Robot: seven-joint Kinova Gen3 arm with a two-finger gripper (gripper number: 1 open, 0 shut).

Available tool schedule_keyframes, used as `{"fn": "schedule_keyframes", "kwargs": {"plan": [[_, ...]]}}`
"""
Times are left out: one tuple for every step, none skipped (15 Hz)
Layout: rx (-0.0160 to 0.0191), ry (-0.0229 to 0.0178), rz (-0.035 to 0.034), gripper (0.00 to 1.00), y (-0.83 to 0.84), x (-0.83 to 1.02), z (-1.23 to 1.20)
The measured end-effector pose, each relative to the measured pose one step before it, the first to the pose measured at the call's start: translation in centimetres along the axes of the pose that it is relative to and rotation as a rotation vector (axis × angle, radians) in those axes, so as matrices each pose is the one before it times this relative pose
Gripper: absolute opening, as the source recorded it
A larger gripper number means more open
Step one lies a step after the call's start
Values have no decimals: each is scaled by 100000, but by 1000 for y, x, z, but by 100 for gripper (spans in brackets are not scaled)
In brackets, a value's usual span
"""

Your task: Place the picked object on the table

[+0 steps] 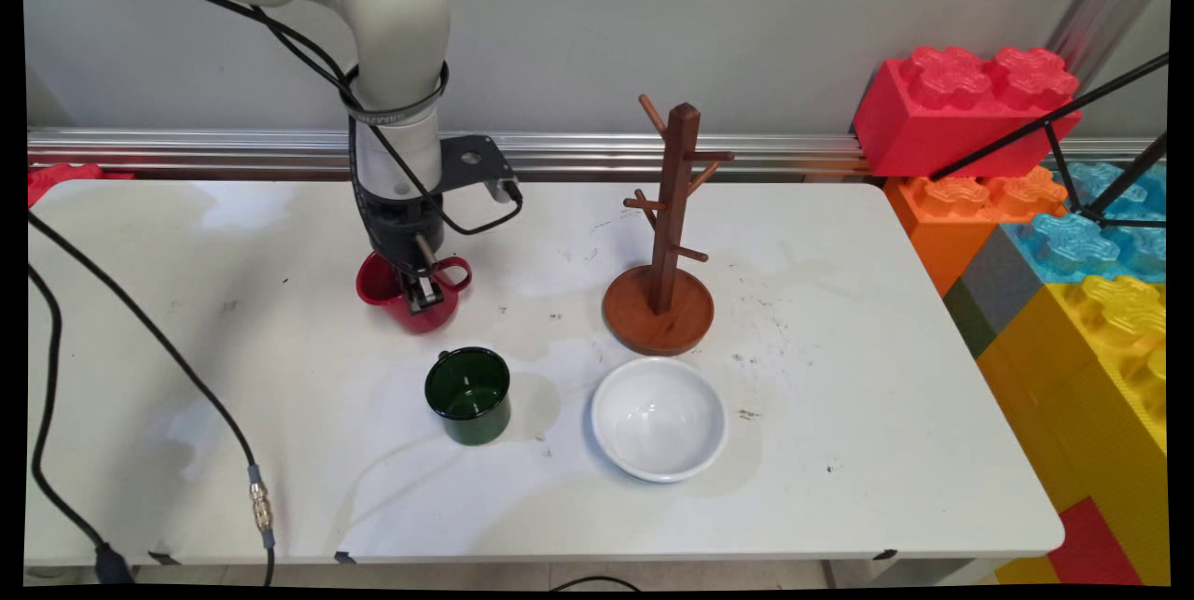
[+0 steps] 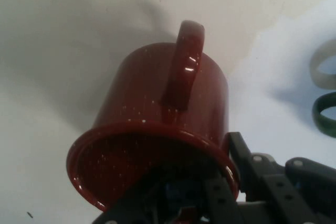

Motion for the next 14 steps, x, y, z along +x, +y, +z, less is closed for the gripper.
{"fn": "schedule_keyframes", "kwargs": {"plan": [[-134,-176,-304,0,33,142,117],[-172,-168,-343,0,31,161,121],[-218,-62,-277,0,50,156,100],[-170,-11,-202,0,36,129,77],[-218,-53,-300,0,34,120,91],[-243,38,-357,0,36,114,79],[-205,164,-309,100,28,116,56],[-310,207,-443,100,36,145,70],[-251,292,-267,100,25,117,53],[-252,363,-243,100,19,130,58],[-211,360,-112,100,30,132,48],[-85,331,-154,100,-20,58,31],[-35,231,-65,100,-13,53,18],[39,419,-64,100,-28,101,-1]]}}
